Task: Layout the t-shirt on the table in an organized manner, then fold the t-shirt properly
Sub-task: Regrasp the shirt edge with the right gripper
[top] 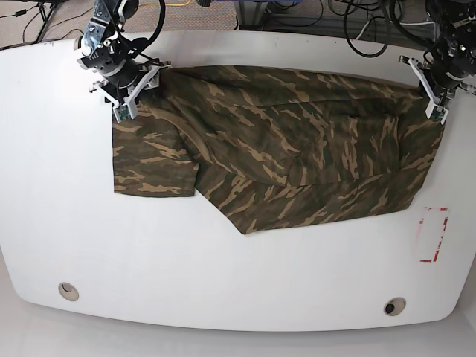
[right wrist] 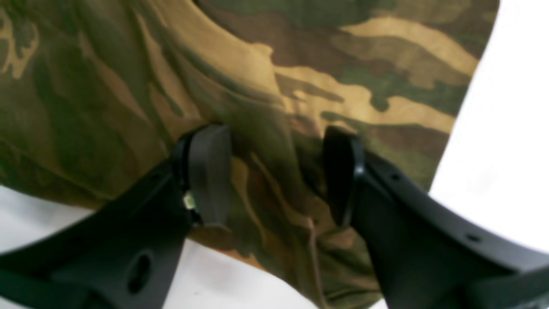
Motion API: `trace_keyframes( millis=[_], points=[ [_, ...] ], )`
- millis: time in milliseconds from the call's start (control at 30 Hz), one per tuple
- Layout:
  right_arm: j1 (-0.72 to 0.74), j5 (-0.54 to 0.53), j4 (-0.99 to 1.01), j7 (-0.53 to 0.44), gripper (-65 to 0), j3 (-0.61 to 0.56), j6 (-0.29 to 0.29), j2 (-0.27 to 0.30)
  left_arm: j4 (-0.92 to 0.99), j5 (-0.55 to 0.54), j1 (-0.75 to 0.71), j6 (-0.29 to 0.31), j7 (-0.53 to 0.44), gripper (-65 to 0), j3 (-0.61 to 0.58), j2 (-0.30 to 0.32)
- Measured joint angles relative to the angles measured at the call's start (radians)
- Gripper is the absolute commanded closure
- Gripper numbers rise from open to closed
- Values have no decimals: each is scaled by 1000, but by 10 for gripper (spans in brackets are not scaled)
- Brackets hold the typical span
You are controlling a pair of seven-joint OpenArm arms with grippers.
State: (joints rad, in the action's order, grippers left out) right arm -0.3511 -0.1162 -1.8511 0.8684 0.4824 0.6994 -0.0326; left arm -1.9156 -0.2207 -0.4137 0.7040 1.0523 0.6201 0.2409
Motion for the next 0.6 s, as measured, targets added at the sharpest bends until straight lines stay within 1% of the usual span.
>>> trace_keyframes(
  millis=[67, 100, 133, 200, 267, 367, 467, 600],
  points=[
    [-2, 0, 0, 0, -247, 0, 0, -2, 0, 0, 8, 0, 3, 0, 0, 0],
    [-2, 0, 0, 0, -200, 0, 0, -2, 0, -1, 10, 0, 2, 0, 0, 0],
    [-2, 0, 0, 0, -122, 0, 0, -2, 0, 0, 12, 0, 2, 0, 0, 0],
    [-1, 0, 0, -1, -11, 0, 0, -2, 0, 0, 13, 0, 2, 0, 0, 0],
    [-1, -2, 0, -1, 0, 0, 0, -2, 0, 0, 12, 0, 2, 0, 0, 0],
    [-1, -4, 0, -1, -24, 0, 0, -2, 1, 0, 11, 0, 3, 0, 0, 0],
    [-2, -2, -14, 1, 0, 0, 0, -3, 1, 0, 13, 0, 2, 0, 0, 0],
    [-8, -1, -63, 7, 0, -2, 0, -3, 1, 0, 12, 0, 3, 0, -18, 0]
  ],
)
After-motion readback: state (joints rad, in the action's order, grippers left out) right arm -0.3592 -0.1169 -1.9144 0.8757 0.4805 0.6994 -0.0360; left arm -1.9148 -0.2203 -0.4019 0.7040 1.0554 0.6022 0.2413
